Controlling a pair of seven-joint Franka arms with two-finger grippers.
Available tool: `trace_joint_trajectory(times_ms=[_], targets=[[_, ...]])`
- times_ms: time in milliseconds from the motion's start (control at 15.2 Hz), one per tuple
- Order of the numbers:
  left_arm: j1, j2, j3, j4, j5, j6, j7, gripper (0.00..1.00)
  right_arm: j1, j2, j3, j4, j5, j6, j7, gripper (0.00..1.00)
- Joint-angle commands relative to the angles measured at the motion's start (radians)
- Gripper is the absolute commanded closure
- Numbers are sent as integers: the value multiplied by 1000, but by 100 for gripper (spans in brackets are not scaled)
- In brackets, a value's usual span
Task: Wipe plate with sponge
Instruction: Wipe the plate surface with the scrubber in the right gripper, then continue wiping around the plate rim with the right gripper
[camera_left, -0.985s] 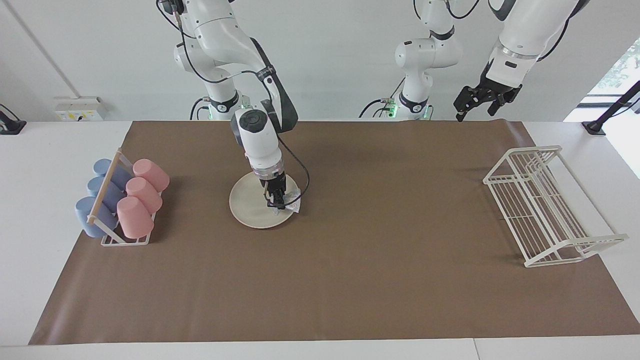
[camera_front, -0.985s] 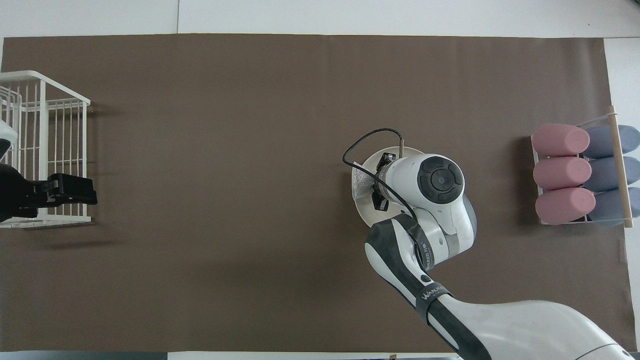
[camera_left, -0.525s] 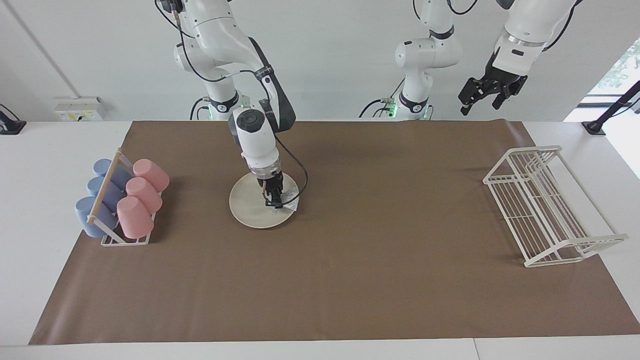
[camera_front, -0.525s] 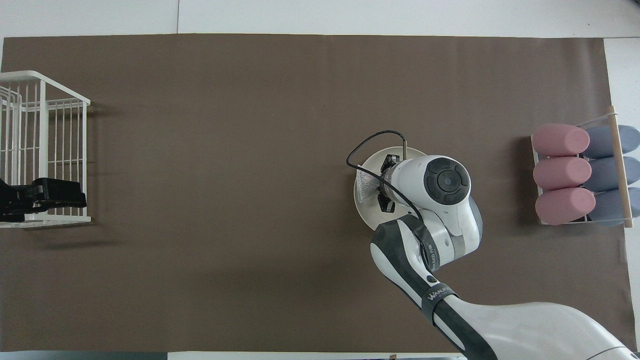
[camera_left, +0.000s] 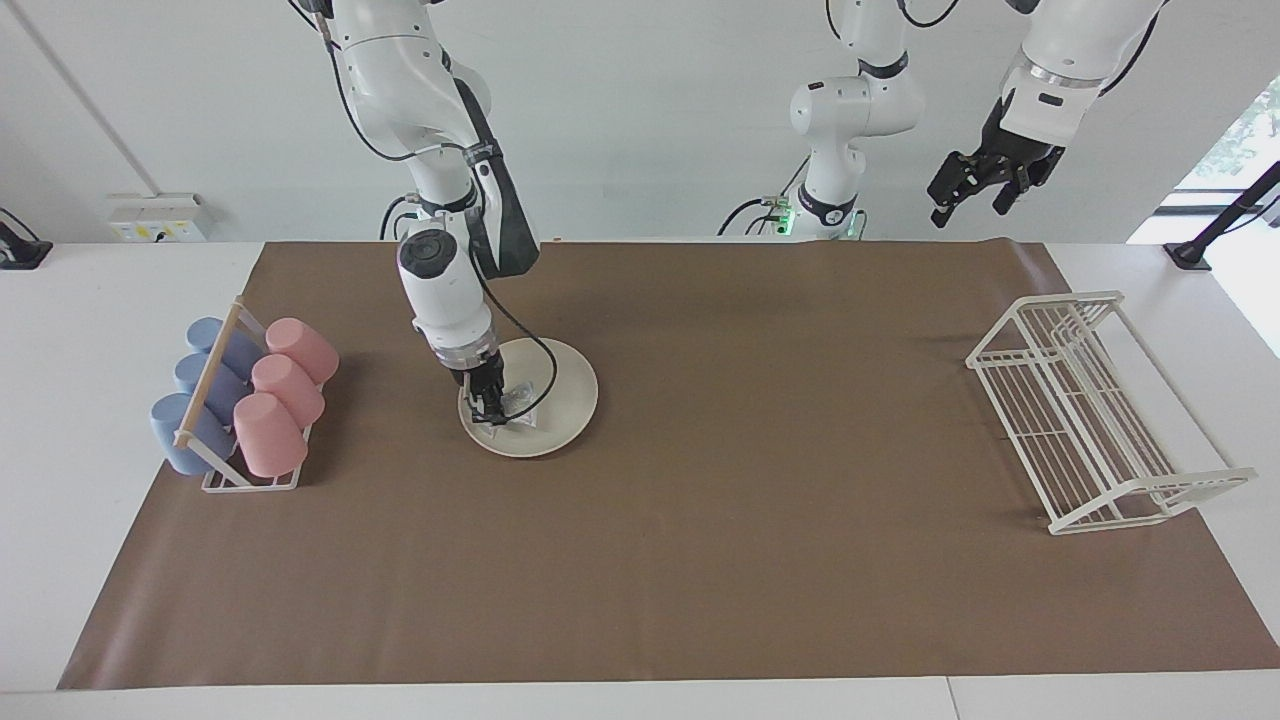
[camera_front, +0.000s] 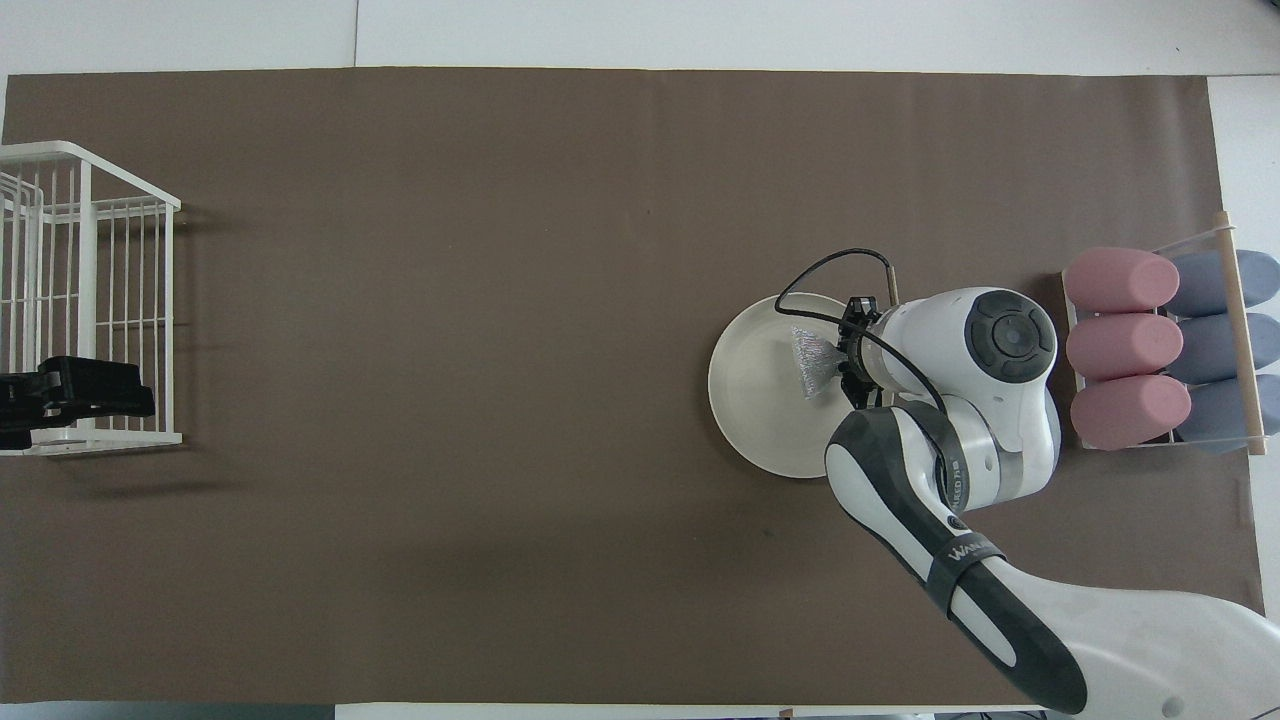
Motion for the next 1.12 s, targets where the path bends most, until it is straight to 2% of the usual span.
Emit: trace_joint_trajectory(times_ms=[0,131,656,853,1050], targets=[[-2,-31,-4,-30,-5,-7,-123,0,-7,-7,8,-36,-2,7,-22,100],[-19,-32,-15,-31,-3,5,-209,0,26,-7,10,-36,-2,22,37,100],[-7,-32,-4,-36,-23,23,-203,0,208,16,10,-25,-2,90,281,100],[-7,-25,-3,-28,-23,85,-209,0,224,19,8,-23,-2,99,295,100],[2,-26,-1,-34,-25,86,-200,0,192,19,7,-25,-2,93,251,100]])
